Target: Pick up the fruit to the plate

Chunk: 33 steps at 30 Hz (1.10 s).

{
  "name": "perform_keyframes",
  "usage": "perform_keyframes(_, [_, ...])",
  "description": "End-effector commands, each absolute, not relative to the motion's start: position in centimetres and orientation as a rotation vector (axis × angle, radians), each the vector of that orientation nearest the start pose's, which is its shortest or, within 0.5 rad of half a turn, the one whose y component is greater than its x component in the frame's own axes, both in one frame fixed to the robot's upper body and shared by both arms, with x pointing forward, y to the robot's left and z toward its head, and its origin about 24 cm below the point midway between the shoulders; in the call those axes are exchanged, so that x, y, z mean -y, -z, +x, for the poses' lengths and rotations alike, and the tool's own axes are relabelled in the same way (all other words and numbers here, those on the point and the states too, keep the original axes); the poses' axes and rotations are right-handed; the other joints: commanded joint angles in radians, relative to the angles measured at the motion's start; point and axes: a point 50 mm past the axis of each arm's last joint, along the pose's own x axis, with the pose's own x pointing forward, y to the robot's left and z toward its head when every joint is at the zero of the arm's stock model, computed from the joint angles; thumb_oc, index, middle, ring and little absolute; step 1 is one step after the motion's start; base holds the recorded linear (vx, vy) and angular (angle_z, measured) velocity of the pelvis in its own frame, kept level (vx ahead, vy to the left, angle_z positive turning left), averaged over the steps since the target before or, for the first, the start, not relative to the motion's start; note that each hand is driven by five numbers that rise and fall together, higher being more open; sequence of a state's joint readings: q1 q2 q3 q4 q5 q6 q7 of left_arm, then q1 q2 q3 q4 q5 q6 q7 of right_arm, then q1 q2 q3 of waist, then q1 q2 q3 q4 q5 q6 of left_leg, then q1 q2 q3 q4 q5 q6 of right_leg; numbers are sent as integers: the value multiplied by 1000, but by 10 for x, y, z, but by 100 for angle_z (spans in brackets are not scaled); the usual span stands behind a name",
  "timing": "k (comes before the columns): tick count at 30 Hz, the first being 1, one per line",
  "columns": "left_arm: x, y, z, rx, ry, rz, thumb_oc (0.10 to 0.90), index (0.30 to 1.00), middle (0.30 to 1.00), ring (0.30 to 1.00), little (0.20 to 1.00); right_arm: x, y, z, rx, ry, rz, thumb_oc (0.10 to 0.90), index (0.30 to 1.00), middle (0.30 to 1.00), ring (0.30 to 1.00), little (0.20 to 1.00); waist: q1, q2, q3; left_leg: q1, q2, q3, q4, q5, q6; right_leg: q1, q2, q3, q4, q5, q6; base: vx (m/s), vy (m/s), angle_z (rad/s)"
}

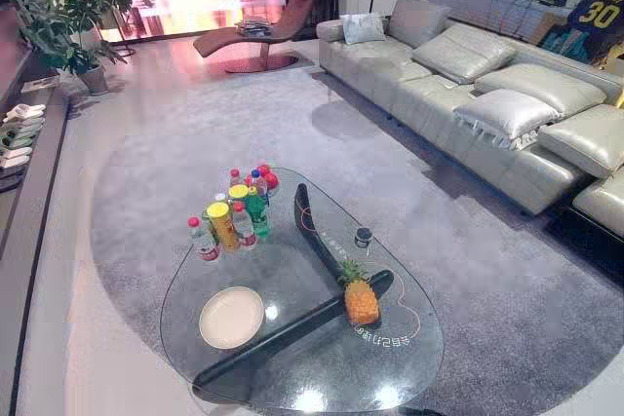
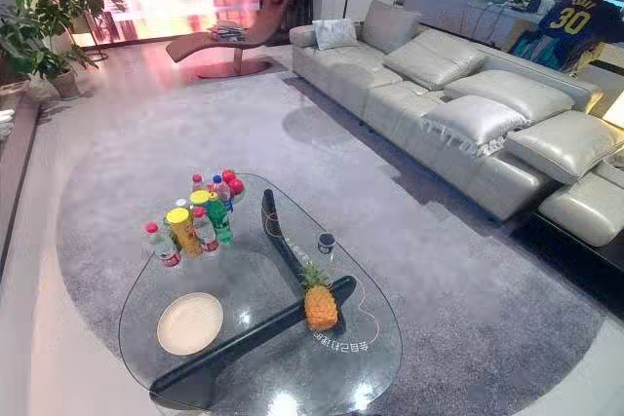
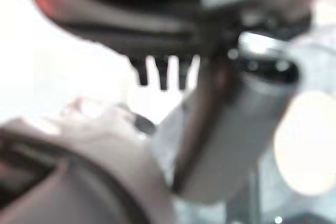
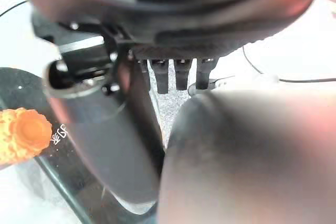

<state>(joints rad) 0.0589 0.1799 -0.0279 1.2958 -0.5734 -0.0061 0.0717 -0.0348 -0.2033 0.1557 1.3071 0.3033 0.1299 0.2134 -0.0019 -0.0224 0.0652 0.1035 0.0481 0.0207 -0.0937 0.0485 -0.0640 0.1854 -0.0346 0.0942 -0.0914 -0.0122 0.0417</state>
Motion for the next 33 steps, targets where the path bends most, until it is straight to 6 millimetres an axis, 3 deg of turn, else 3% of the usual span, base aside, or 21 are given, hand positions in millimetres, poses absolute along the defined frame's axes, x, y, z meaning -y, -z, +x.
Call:
perform_keyframes(1, [-219, 171, 66, -1249, -503, -261, 800, 900, 900, 900, 900, 221, 171, 55, -1483, 0, 76, 800, 900, 900, 900, 900, 13, 3, 34, 45, -86, -16, 6, -98, 41, -52, 7, -115, 4, 26, 47, -116, 283, -62])
perform_keyframes(9, [-223, 169, 71, -1229, -505, -249, 800, 900, 900, 900, 900, 225, 170, 56, -1483, -1, 74, 800, 900, 900, 900, 900, 11, 4, 39, 42, -85, -12, 6, -98, 40, -56, 7, -111, 4, 27, 49, 0, 0, 0])
perform_keyframes(19, [-225, 170, 62, -1241, -522, -249, 800, 900, 900, 900, 900, 234, 169, 54, -1464, 80, 26, 800, 900, 900, 900, 900, 14, -1, 53, 38, -82, -9, 6, -95, 40, -60, 7, -112, 4, 32, 51, 36, -13, 0])
perform_keyframes(29, [-225, 170, 61, -1241, -512, -247, 800, 900, 900, 900, 900, 253, 162, 73, -1341, 304, -78, 800, 900, 900, 900, 900, 21, -1, 80, 1, -77, -13, 6, -82, 38, -97, 14, -110, 4, 44, 53, 8, -7, 0])
perform_keyframes(33, [-221, 170, 72, -1218, -516, -266, 800, 900, 900, 900, 900, 251, 159, 88, -1255, 374, -103, 800, 900, 900, 900, 900, 14, 6, 104, -32, -80, -15, 6, -72, 44, -133, 15, -106, 4, 52, 48, -39, 4, 0])
